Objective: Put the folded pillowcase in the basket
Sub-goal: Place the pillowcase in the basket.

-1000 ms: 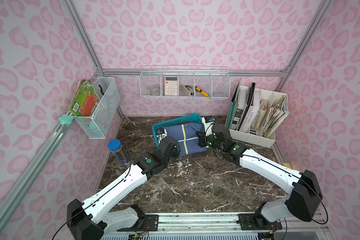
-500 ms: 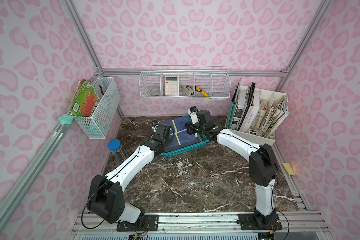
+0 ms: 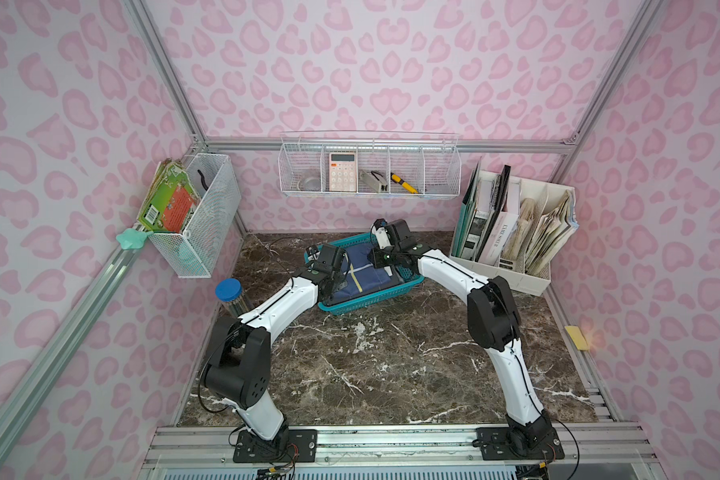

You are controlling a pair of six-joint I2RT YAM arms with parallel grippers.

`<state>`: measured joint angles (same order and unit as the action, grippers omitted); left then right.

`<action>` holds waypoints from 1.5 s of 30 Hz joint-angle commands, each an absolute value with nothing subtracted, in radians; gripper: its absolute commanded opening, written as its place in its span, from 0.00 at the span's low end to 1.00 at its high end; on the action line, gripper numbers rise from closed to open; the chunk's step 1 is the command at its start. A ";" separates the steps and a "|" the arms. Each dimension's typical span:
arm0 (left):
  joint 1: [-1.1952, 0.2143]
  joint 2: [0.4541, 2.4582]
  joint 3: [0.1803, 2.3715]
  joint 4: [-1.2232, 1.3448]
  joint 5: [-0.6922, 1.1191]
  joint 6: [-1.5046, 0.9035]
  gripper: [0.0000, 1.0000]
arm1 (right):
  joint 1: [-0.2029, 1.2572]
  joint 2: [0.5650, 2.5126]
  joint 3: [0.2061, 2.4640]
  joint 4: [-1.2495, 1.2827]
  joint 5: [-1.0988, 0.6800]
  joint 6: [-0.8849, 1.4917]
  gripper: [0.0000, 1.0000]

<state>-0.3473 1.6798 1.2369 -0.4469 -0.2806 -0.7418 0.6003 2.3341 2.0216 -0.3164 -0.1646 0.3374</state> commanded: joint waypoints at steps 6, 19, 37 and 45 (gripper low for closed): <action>-0.347 1.577 1.253 -0.546 -0.329 -0.770 0.71 | 0.606 2.199 1.937 -0.302 -0.065 0.321 0.71; -0.332 1.651 1.255 -0.426 -0.092 -0.752 0.63 | 0.632 2.170 1.807 -0.128 -0.252 0.388 0.70; -0.235 1.835 1.271 -0.375 -0.039 -0.738 0.64 | 0.607 2.269 1.756 -0.175 -0.232 0.425 0.64; -0.239 1.799 1.353 -0.389 -0.007 -0.704 0.66 | 0.642 2.158 1.725 -0.172 -0.154 0.417 0.65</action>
